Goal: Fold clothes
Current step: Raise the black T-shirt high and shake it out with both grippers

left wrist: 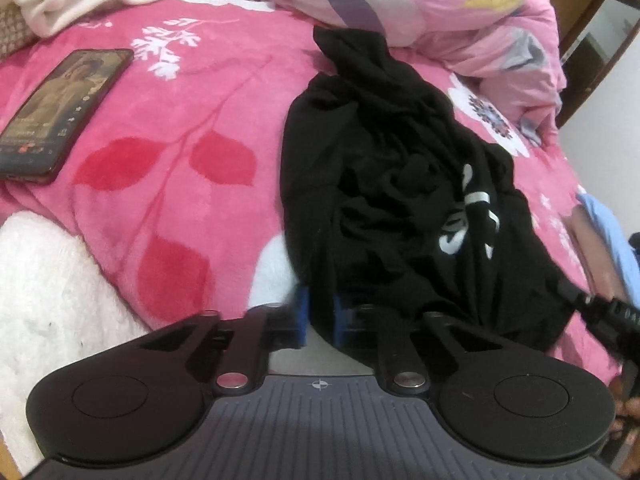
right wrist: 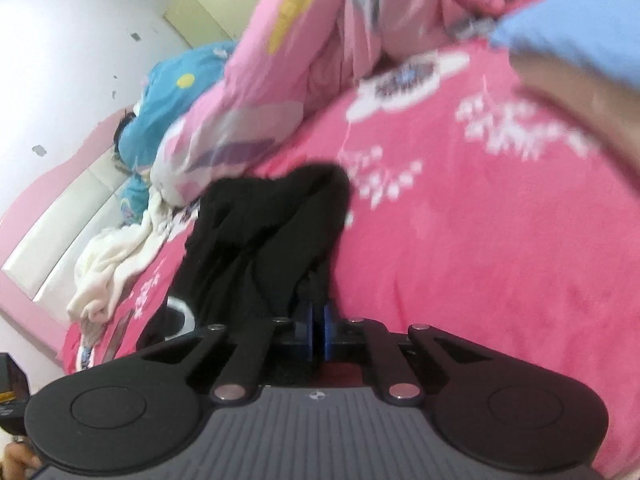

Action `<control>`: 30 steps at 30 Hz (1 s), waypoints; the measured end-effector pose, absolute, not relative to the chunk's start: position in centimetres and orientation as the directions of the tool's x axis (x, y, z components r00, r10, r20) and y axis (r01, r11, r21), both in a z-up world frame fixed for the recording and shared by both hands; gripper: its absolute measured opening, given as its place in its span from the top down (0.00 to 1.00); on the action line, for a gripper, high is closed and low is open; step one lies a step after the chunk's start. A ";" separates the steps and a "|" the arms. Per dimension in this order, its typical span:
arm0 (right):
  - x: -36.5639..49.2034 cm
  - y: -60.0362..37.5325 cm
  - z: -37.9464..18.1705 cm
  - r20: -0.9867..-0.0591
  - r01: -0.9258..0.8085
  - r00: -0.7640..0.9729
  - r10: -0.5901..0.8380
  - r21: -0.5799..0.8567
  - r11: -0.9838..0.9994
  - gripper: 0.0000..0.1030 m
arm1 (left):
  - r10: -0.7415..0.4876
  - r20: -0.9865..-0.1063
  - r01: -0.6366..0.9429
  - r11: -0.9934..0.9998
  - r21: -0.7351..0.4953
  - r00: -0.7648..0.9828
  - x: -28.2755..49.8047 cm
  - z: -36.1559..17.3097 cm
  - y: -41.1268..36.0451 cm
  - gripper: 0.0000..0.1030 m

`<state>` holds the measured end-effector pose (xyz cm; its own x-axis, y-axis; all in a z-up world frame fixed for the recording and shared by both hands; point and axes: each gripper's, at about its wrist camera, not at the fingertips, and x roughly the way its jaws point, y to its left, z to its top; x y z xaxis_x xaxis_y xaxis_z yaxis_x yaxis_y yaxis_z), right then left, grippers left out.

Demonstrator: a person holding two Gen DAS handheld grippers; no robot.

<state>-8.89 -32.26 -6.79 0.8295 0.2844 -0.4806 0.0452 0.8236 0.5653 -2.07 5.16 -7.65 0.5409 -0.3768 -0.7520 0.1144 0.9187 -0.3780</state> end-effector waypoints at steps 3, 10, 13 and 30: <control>-8.8 -33.1 -5.1 -0.432 0.019 0.862 0.265 0.549 0.835 0.95 | -0.395 -0.762 0.147 0.915 -0.375 0.513 -2.8 -7.6 4.7 0.97; -7.8 -34.6 -1.4 -0.339 -0.012 0.920 0.197 0.479 0.878 0.95 | -0.528 -0.745 0.334 0.846 -0.416 0.409 -5.2 -7.2 1.6 0.97; -6.7 -35.2 -1.8 -0.348 -0.003 0.918 0.192 0.477 0.879 0.95 | -0.541 -0.760 0.438 0.818 -0.374 0.360 -6.2 -7.2 0.4 0.95; -6.8 -35.9 -2.3 -0.270 -0.163 0.881 0.389 0.599 0.784 0.95 | -0.680 -0.446 0.781 0.620 0.075 0.583 -2.7 1.4 -4.9 0.23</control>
<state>-6.78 -35.88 -2.26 0.8808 0.3890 -0.2700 -0.1625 0.7838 0.5993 -2.75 -4.91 1.42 0.5826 -0.6796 -0.4457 0.7808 0.6203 0.0748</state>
